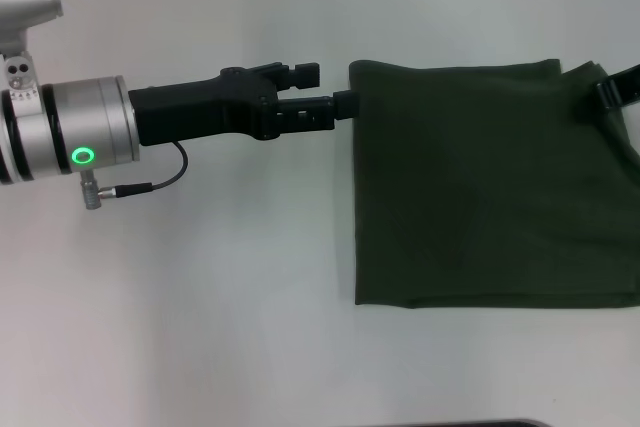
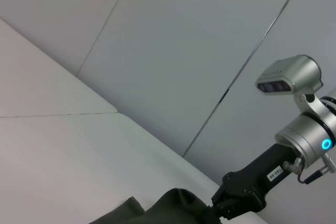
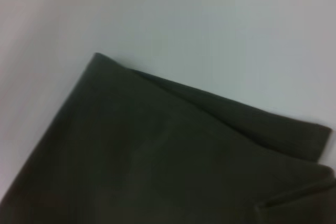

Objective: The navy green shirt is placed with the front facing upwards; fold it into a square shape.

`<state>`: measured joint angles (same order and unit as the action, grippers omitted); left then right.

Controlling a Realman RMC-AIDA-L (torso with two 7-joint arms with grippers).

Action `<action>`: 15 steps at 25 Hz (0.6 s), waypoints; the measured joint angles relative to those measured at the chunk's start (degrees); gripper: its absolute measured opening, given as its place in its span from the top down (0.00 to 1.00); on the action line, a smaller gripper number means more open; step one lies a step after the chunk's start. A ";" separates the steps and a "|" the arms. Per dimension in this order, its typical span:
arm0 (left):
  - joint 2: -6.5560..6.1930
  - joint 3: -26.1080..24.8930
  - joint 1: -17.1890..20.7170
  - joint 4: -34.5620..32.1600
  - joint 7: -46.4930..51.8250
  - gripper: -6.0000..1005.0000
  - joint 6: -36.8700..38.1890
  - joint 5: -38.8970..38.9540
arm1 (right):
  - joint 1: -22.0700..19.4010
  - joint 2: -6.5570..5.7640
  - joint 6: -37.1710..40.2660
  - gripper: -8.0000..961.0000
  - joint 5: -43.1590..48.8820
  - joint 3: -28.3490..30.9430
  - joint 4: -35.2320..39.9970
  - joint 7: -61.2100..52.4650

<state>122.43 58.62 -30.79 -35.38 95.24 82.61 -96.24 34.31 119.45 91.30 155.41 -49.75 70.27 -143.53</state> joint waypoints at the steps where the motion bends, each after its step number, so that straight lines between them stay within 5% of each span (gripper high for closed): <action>1: 0.00 0.00 0.00 0.01 -0.03 0.09 0.00 0.00 | -0.36 -0.02 -0.31 0.98 0.02 0.01 0.10 -0.27; 15: 0.00 0.00 -0.14 0.06 -0.06 0.09 -0.48 0.00 | -2.63 -0.52 -1.29 0.98 -1.53 7.14 0.71 2.55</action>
<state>122.43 58.62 -30.94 -35.33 95.18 82.13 -96.24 31.68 118.93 90.01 153.88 -42.61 70.97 -140.99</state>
